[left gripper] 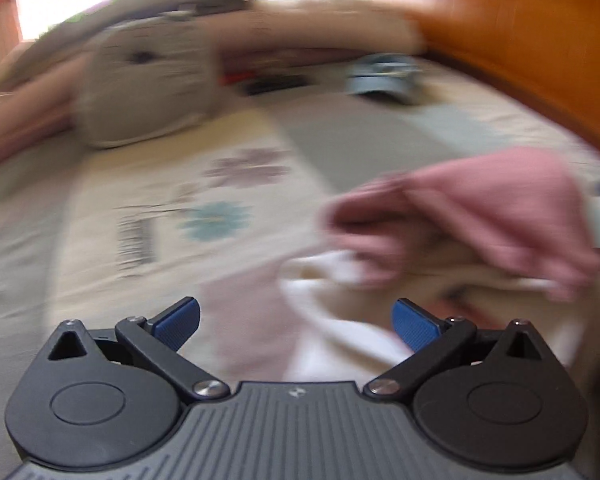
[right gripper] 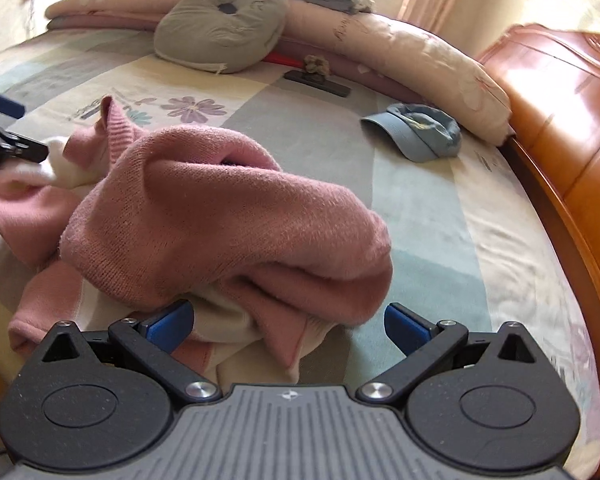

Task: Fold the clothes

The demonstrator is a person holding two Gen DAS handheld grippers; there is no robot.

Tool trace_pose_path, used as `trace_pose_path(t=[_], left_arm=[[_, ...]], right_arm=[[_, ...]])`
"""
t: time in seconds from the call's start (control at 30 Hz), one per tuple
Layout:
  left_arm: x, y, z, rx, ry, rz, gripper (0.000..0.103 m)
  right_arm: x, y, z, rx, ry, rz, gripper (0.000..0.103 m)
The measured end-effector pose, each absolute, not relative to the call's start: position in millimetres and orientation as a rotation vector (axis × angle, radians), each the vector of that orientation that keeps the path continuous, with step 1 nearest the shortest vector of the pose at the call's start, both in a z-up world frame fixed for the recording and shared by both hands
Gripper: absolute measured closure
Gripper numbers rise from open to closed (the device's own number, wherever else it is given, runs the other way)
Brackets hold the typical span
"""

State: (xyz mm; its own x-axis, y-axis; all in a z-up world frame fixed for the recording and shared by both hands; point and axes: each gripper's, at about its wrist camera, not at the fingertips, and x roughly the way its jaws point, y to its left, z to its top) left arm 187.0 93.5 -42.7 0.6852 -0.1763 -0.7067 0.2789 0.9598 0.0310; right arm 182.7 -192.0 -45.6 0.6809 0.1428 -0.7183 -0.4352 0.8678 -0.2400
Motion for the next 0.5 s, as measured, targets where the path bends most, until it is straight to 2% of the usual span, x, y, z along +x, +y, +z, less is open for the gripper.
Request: trace_pose_path(t=[0.37, 0.5], left_arm=[[259.2, 71.0, -68.1, 0.285, 0.774, -0.225, 0.002], [290.0, 94.0, -62.1, 0.207, 0.767, -0.147, 0.002]], right_arm=[[202.2, -184.3, -46.1, -0.445, 0.736, 0.393, 0.0], [210.1, -189.9, -41.2, -0.417, 0.732, 0.399, 0.0]])
